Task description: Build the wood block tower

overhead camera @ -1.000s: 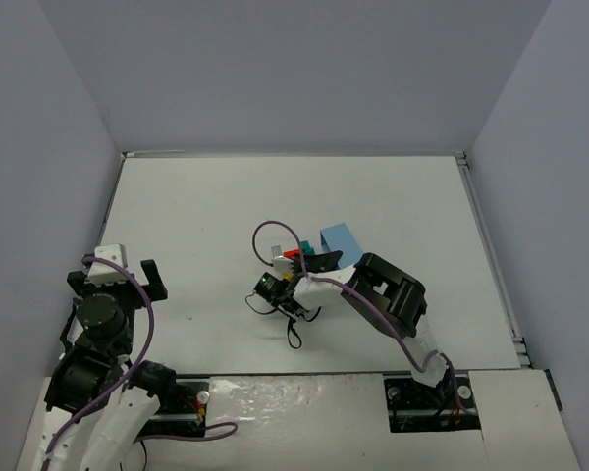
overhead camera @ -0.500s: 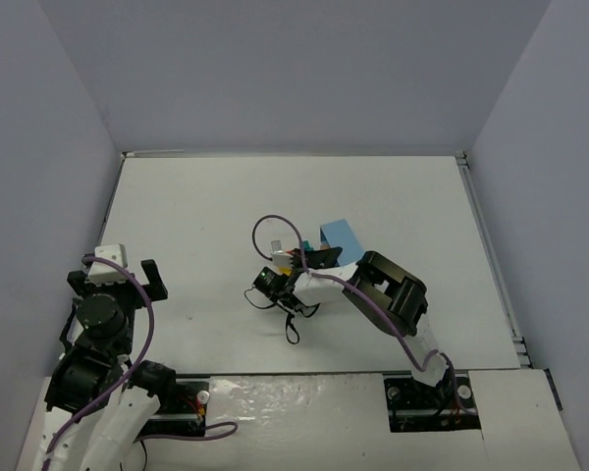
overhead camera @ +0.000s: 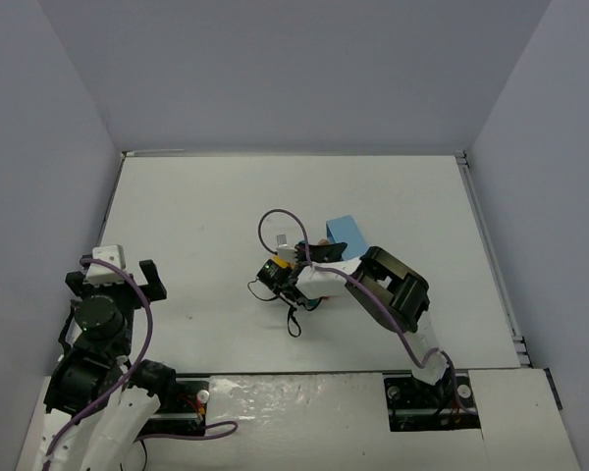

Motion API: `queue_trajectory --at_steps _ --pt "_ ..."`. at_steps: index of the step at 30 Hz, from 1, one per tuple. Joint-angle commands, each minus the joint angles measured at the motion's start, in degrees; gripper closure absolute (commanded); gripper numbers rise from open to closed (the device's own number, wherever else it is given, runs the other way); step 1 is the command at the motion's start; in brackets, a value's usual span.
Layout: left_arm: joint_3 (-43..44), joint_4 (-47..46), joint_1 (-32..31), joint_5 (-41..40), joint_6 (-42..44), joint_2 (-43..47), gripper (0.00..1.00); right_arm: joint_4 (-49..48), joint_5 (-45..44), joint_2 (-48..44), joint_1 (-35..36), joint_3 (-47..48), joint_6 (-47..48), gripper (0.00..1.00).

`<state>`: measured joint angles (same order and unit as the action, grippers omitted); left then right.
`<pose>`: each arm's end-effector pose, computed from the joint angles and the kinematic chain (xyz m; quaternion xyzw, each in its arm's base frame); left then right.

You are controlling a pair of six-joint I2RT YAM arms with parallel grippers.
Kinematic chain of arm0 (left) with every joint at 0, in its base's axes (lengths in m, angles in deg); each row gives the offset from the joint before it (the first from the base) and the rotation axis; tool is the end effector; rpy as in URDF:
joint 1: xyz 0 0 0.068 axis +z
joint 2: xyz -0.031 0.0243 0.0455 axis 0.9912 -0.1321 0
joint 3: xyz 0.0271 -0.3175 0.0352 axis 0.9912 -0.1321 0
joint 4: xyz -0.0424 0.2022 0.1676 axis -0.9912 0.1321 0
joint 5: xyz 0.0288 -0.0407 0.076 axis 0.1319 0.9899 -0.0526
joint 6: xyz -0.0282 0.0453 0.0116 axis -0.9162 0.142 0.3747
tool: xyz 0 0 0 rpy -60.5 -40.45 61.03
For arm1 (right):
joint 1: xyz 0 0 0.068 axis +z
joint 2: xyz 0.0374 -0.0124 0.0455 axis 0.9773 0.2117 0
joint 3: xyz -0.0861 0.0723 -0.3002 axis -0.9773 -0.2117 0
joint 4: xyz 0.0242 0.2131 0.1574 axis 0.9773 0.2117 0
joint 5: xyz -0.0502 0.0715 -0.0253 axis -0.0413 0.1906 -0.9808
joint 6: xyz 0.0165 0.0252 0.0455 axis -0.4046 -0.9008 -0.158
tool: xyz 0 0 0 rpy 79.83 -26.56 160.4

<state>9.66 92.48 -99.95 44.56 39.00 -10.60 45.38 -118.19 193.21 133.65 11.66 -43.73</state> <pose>0.0283 0.0062 0.3576 -0.0782 0.7385 -0.0006 0.6697 0.2632 0.3237 0.1555 -0.3381 0.6652 -0.5583 0.3626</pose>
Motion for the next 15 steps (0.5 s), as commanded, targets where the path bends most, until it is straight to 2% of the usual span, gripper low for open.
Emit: queue_trajectory --at_steps 1,7,10,15 --pt "1.7 -2.6 0.4 0.1 -0.8 -0.3 0.03 0.1 -13.4 -2.8 0.2 1.5 -0.1 1.0" --pt "1.5 -3.0 0.4 -0.1 -0.8 -0.3 0.03 0.3 -14.0 -4.2 -0.7 0.9 -0.3 1.0" --pt "1.7 -2.7 0.4 0.4 -0.7 -0.3 0.03 0.2 -13.3 -6.5 -3.3 -0.7 -2.0 1.0" --pt "1.7 -2.9 0.3 0.0 -0.8 0.0 0.03 0.2 -10.6 -13.4 -3.1 -3.8 -5.0 1.0"
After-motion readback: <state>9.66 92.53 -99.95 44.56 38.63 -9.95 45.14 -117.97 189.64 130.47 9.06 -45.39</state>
